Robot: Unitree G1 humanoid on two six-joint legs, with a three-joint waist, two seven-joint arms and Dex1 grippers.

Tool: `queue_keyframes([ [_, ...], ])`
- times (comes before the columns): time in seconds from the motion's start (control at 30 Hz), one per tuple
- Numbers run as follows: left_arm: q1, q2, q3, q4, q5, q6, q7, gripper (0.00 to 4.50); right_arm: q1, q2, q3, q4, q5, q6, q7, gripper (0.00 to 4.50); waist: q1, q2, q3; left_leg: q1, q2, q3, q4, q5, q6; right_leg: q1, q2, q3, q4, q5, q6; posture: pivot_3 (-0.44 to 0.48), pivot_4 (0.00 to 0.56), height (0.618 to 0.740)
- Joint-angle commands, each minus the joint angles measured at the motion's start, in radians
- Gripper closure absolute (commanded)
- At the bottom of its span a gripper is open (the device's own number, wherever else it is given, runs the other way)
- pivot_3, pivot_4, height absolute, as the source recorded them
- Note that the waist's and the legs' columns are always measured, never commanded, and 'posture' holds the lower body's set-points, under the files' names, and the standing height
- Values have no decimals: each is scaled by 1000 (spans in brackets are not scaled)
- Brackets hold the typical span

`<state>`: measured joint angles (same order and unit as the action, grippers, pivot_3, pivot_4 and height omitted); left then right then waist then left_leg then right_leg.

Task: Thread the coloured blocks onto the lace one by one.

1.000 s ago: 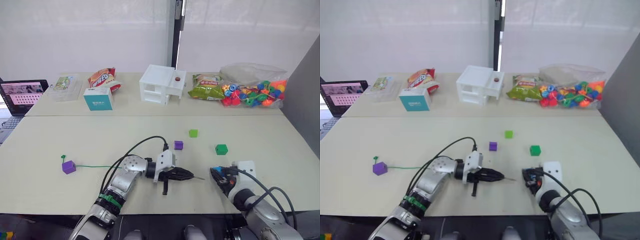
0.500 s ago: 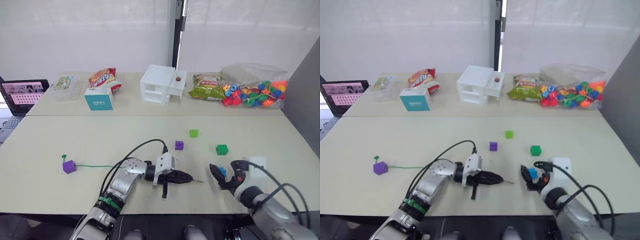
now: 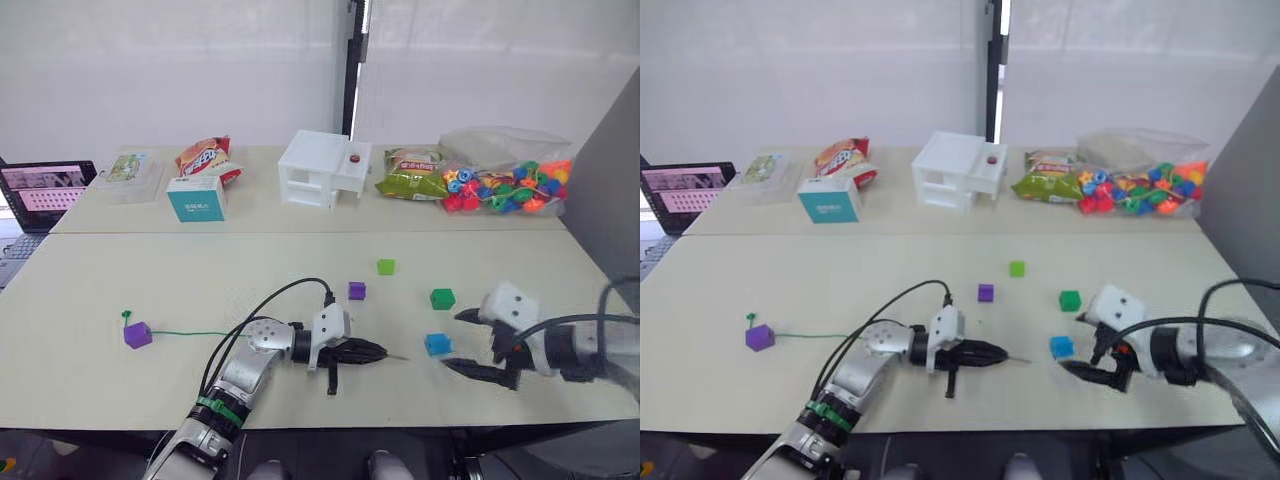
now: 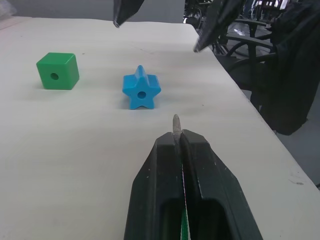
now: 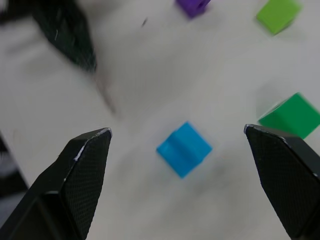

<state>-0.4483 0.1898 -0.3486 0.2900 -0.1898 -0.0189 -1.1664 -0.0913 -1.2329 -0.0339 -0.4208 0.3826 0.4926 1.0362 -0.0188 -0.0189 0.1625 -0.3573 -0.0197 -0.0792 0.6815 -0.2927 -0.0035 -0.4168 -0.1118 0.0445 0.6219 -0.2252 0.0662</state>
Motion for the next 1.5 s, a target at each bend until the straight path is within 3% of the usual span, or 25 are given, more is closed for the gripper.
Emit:
queue_keyframes([
  [0.03, -9, -4, 6, -26, 4, -13, 21, 4500, -139, 0, 152, 159, -187, -247, 143, 14, 0, -1, 0, 1, 1, 0, 0, 0, 0, 1, 1, 0, 0, 0, 0, 0, 150, 740],
  [0.17, 4, -10, 13, -43, 7, -6, 60, 4500, -353, 93, 314, 359, -334, -421, 270, 14, 0, -1, 0, 0, 1, 0, 0, 1, -1, -1, 0, 0, 0, 0, 0, 0, 150, 740],
  [0.47, 23, -8, 10, -78, 0, 10, 99, 4500, -495, 201, 404, 508, -417, -509, 415, 14, 8, -1, 0, -4, 1, -1, 0, 1, -2, -5, -1, -1, 3, 1, -1, 0, 150, 740],
  [0.57, 21, -6, 11, -82, 0, 13, 103, 4500, -496, 212, 406, 501, -419, -486, 443, 813, 7, -1, 0, -4, 1, -1, 0, 1, -2, -5, -1, -1, 3, 1, -1, 0, 150, 740],
  [0.8, 5, -28, 10, -61, -8, 19, 109, 4500, -470, 205, 383, 440, -416, -382, 455, 3136, 8, 0, 0, -4, 1, -1, 0, 1, -2, -5, -1, -1, 3, 1, -1, 0, 150, 740],
  [1.07, -19, -24, 2, -46, 16, 10, 103, 4500, -445, 227, 364, 248, -353, -35, 426, 3136, 8, 0, 0, -4, 0, -2, 0, 1, -2, -6, 0, -1, 4, 1, -1, 0, 150, 740],
  [1.5, -14, -6, -5, -60, 19, 21, 83, 4500, -453, 262, 427, 224, -385, 113, 372, 3136, 7, 0, 0, -5, 0, -2, 0, 1, -2, -6, -1, -1, 4, 1, -1, 0, 150, 740],
])
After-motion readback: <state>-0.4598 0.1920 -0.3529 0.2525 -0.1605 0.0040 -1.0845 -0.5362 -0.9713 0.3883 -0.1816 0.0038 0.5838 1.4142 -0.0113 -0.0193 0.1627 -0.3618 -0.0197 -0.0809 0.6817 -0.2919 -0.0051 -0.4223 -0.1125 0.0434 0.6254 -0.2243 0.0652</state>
